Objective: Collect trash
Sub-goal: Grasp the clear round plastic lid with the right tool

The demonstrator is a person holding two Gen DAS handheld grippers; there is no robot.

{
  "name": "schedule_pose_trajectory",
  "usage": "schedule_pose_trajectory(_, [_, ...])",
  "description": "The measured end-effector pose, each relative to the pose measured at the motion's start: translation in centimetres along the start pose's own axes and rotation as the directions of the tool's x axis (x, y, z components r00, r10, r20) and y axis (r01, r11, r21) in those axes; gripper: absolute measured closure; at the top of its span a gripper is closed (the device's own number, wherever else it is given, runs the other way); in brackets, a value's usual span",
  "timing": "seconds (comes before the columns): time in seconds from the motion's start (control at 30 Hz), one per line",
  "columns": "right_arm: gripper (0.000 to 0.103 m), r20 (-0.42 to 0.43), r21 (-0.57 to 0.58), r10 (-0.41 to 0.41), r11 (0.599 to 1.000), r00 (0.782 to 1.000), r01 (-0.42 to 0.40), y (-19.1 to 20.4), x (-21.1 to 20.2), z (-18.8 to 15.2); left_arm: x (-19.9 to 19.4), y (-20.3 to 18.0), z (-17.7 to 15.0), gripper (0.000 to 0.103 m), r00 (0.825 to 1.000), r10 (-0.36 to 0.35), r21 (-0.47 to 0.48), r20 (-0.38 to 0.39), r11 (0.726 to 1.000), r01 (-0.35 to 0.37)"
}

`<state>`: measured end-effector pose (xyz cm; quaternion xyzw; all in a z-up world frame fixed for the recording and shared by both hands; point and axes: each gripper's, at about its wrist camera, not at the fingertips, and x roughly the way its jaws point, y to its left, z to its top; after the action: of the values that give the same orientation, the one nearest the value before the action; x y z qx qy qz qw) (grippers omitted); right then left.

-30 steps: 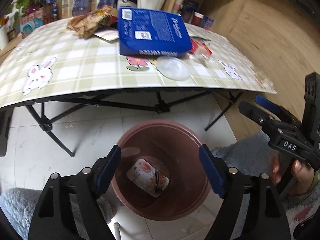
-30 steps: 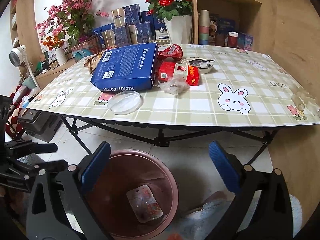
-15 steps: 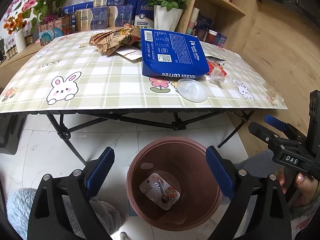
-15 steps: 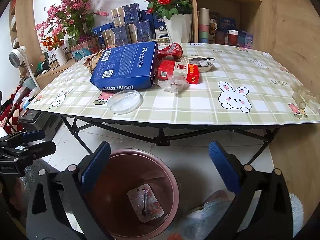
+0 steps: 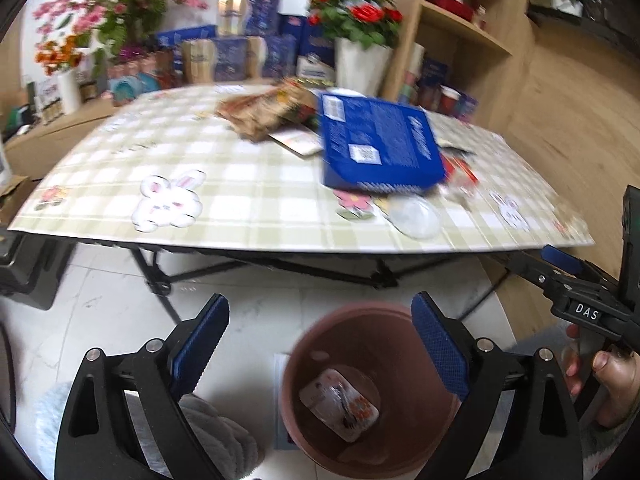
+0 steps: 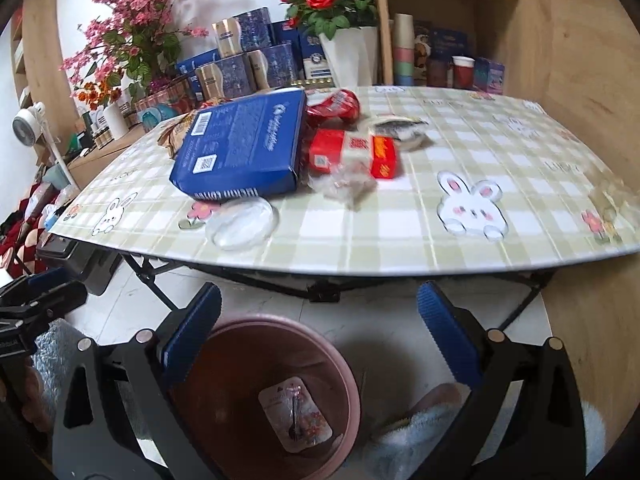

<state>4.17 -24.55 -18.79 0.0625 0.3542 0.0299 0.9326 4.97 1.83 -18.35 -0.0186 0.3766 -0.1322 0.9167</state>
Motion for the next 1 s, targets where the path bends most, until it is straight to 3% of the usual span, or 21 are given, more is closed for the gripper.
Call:
schedule_pose_trajectory(0.17, [0.006,-0.001,-0.091,0.027,0.995,1.0,-0.027,2.6,2.2,2.3,-0.7,2.3,1.4,0.013,0.996,0.077,-0.067,0.046,0.995,-0.074])
schedule_pose_trajectory(0.4, [0.013,-0.071,-0.2,0.075,0.976,0.995,-0.088,6.4,6.8,4.4,-0.9,4.1,2.9,0.013,0.992,0.111,-0.078,0.052,0.991,-0.107])
schedule_pose_trajectory(0.57, [0.017,-0.136,-0.176,0.054,0.981,0.989,-0.078,6.6,9.6,4.5,-0.5,4.6,3.6,0.013,0.994,0.094,-0.074,0.051,0.993,-0.09])
schedule_pose_trajectory(0.7, [0.02,-0.135,-0.197,0.027,0.979,0.99,-0.054,7.0,10.4,4.2,0.0,5.0,3.9,0.013,0.995,0.087,-0.089,0.043,0.993,-0.083])
schedule_pose_trajectory(0.83, [0.036,-0.133,-0.231,0.047,0.97,0.99,-0.077,7.2,10.3,4.4,0.6,5.1,4.1,0.013,0.996,0.081,-0.104,0.027,0.992,-0.078])
schedule_pose_trajectory(1.0, [0.036,-0.163,-0.211,0.074,0.971,0.984,-0.108,6.6,9.6,4.5,0.8,4.4,4.4,0.013,0.997,0.069,-0.084,0.018,0.994,-0.067])
